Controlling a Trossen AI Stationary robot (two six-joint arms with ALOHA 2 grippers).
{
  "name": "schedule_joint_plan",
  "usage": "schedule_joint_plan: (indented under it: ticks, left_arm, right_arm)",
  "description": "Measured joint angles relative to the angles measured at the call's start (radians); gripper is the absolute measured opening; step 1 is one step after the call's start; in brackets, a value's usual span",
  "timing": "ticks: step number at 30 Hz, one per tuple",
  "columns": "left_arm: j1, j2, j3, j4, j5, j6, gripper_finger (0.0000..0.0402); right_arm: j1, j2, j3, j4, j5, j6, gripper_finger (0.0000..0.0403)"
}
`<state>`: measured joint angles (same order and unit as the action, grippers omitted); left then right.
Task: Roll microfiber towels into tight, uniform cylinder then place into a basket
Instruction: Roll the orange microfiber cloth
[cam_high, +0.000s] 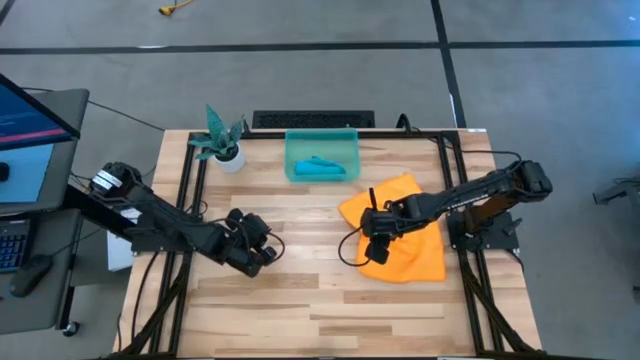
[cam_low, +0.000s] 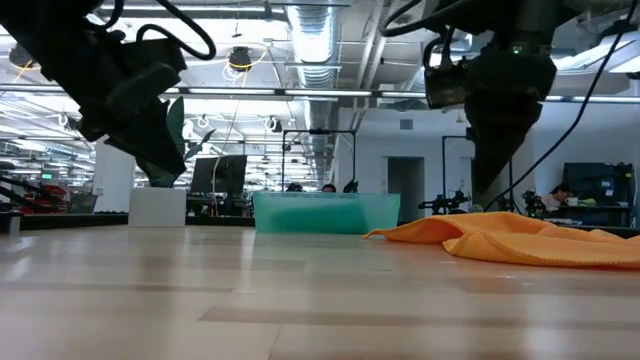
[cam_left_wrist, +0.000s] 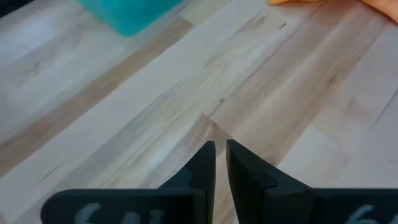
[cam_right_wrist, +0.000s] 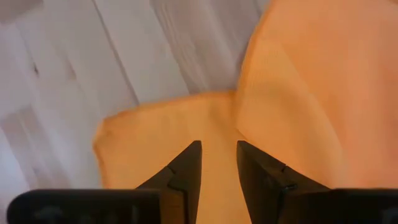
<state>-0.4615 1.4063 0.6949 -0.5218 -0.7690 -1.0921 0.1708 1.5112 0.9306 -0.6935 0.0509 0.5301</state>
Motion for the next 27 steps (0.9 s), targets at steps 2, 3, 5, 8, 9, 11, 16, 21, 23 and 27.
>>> schedule_joint_plan:
  ticks: [2,3,5,8,9,11,16,21,23,27]
  left_arm:
    - [0.004,0.0,0.0,0.001,0.002,-0.001,0.0029]
    - [0.004,0.0,0.0,0.002,0.002,-0.001,0.0029]
    - [0.004,0.0,0.0,0.008,0.002,-0.001,0.0029]
    - [0.007,0.0,0.0,0.031,-0.011,0.002,0.0029]
    - [0.012,0.0,0.0,0.043,-0.03,0.017,0.0029]
    - [0.03,0.0,0.0,0.081,-0.078,0.068,0.0029]
    - [0.096,0.0,0.0,0.235,-0.153,0.248,0.0029]
    - [0.16,0.0,0.0,0.42,-0.117,0.419,0.0029]
    - [0.181,0.0,0.0,0.487,-0.085,0.478,0.0029]
    - [0.214,0.0,0.0,0.606,-0.013,0.565,0.0029]
  right_arm:
    - [-0.003,0.0,0.0,0.024,0.0,0.025,0.0123]
    - [-0.003,0.0,0.0,0.038,0.0,0.039,0.0123]
    - [-0.003,0.0,0.0,0.077,0.003,0.054,0.0123]
    - [0.003,0.0,0.0,0.144,0.003,0.054,0.0123]
    - [0.007,0.0,0.0,0.163,0.003,0.054,0.0123]
    - [0.015,0.0,0.0,0.188,0.003,0.054,0.0123]
    - [0.043,0.0,-0.006,0.177,0.035,0.069,0.012]
    - [0.086,0.001,-0.047,0.165,0.09,0.169,0.012]
    - [0.107,0.001,-0.074,0.166,0.107,0.228,0.012]
    - [0.149,0.001,-0.125,0.165,0.108,0.332,0.012]
